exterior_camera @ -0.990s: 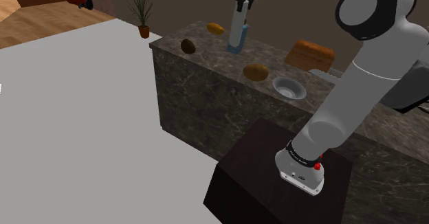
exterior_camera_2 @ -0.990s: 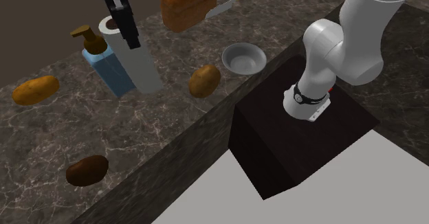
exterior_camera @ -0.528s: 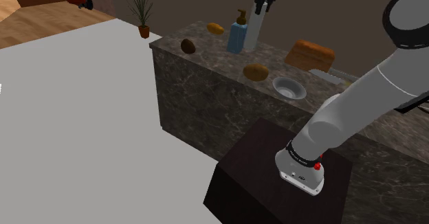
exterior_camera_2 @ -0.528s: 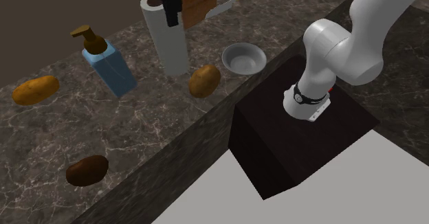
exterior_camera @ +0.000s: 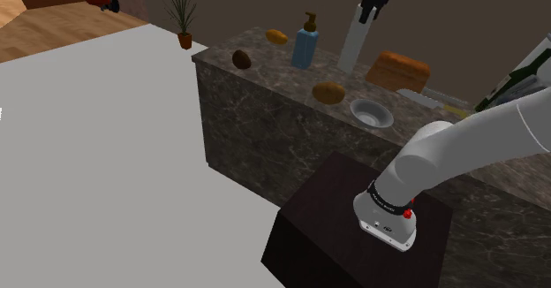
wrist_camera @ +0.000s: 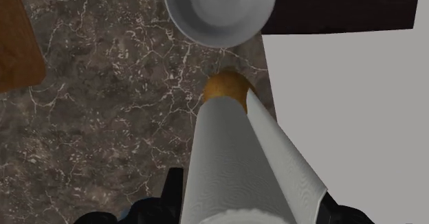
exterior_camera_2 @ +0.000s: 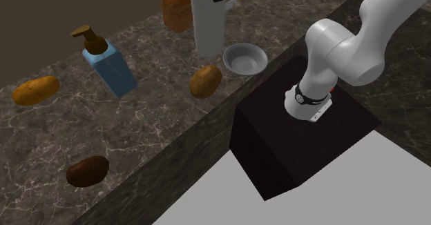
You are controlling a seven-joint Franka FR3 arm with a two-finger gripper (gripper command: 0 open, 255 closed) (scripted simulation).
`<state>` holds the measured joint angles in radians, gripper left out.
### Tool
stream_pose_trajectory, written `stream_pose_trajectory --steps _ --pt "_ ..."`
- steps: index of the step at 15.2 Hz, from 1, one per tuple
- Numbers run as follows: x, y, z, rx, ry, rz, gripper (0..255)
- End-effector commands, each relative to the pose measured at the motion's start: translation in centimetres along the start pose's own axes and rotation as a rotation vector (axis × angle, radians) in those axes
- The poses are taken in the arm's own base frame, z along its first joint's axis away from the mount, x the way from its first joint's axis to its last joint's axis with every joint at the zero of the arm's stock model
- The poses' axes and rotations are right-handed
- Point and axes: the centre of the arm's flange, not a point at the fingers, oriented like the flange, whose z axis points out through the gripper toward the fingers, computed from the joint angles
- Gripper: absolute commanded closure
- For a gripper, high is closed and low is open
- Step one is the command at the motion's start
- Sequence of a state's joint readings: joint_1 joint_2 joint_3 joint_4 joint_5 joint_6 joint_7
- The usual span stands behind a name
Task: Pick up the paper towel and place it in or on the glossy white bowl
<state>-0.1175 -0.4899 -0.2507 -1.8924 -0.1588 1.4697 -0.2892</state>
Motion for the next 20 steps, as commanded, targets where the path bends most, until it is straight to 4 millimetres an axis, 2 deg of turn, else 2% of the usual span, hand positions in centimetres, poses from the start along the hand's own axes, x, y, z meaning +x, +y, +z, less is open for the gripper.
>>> stream_pose_trajectory --steps 1,12,13,20 --pt "-2.4 0.3 -0.8 0.000 0.000 0.000 255" --pt "-16.4 1.7 -4.1 0.000 0.000 0.000 255" --pt "-16.9 1.8 -4.2 0.000 0.000 0.000 255" --pt "-17.1 1.6 -0.5 0.000 0.000 0.000 255"
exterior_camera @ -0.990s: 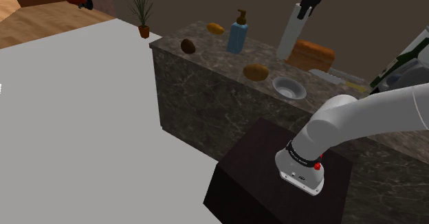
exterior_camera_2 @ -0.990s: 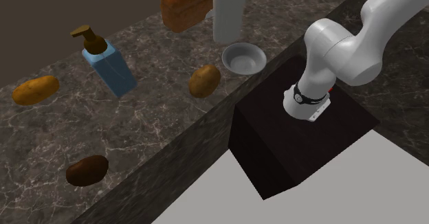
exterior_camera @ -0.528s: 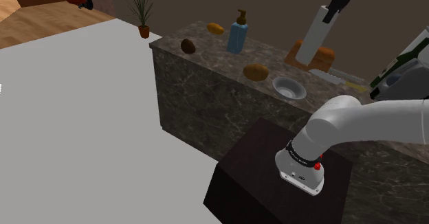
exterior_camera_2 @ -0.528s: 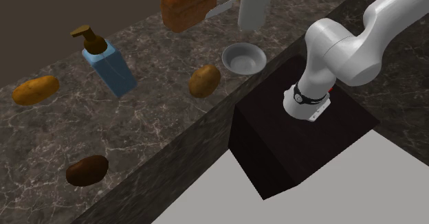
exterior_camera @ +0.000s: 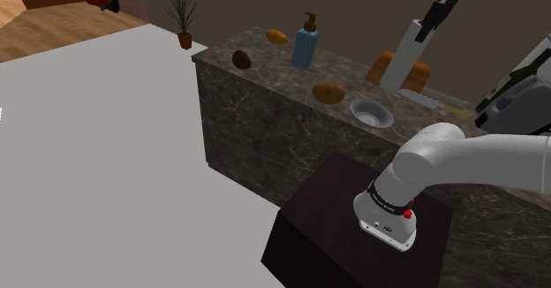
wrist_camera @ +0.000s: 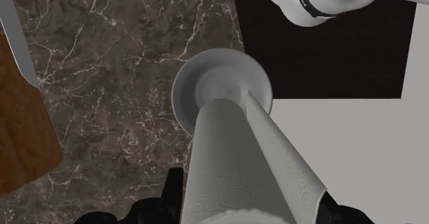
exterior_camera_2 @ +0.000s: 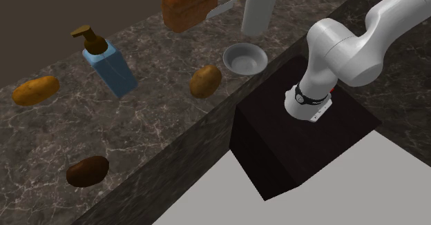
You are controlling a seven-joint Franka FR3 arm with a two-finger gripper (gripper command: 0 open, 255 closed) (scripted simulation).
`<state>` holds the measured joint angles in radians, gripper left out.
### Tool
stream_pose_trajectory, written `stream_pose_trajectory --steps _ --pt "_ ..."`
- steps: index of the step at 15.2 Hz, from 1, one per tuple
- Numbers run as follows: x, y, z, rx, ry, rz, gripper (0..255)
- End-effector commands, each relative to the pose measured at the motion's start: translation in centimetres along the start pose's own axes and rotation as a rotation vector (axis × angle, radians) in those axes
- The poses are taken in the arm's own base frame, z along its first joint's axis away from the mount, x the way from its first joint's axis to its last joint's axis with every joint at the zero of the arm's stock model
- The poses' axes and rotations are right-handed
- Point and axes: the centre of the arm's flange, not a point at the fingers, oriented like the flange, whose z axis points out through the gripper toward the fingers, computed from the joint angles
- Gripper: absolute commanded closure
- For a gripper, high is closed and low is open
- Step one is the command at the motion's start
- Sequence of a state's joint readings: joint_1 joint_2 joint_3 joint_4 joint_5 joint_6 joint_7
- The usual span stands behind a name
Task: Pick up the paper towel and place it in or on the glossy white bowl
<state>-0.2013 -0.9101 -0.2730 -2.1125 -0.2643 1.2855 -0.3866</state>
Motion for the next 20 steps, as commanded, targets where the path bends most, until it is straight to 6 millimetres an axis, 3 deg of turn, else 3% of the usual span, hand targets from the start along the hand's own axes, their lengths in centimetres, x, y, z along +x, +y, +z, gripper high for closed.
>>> stream_pose_trajectory --steps 1,20 --pt "-0.1 0.0 1.1 0.000 0.000 0.000 255" --pt "-0.5 -0.6 11.1 0.000 0.000 0.000 255"
